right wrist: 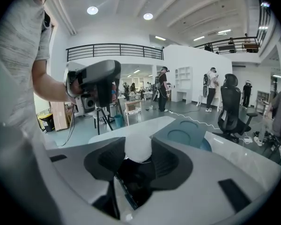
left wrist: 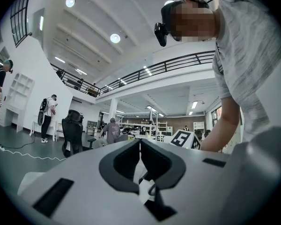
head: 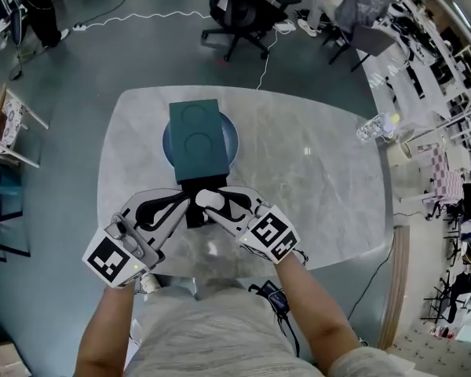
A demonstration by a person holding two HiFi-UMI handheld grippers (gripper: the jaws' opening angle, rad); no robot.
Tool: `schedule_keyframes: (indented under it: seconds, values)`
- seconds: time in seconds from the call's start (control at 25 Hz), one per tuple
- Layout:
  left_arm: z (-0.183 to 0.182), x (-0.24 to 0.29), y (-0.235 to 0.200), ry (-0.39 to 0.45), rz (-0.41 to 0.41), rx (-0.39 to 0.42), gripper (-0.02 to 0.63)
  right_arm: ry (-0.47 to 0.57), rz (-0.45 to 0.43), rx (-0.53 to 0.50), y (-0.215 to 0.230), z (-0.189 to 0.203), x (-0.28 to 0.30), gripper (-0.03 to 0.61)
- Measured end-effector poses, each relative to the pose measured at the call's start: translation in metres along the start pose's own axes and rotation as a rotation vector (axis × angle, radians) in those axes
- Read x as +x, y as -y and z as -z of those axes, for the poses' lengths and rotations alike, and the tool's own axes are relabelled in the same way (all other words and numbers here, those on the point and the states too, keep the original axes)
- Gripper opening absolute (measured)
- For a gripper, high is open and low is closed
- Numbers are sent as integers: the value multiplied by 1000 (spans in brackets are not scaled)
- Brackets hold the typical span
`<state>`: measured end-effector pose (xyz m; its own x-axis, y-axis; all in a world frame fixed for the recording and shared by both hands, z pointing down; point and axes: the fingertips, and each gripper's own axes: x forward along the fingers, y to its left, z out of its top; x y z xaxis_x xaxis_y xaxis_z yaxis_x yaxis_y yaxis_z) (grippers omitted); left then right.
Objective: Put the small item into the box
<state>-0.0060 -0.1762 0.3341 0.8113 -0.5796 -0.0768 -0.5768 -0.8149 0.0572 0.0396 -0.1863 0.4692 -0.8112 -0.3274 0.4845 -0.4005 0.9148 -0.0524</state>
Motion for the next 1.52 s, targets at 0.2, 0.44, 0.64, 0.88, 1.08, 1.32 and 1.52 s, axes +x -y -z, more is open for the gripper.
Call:
schedule_keyframes:
  seconds: [0.2,0.44,0.64,0.88,1.08,1.32,1.52]
  values:
    - [3,2,2,-15,2,-13,21,-67,-11,-14,3,20,10,186]
    - [3,0,0,-19,7,-13,21,-122,-20,-23,6,34,23,186]
    - [-2,0,-4,1,10,1,21,-177,-29,-39,7,45,33,186]
    - [3,-1,-7,-7,8,0,22,-275,-43,-84,6,60,46,186]
    - [1,2,-6,-7,21,-9,23,-343,-47,-131,6,66,51,187]
    - [3,1,-6,-12,25,-10,21,-402,-56,-155,5,77,58,187]
    - [-1,-1,-8,-4,28,-17,21,-443,-55,-182,7,82,61,187]
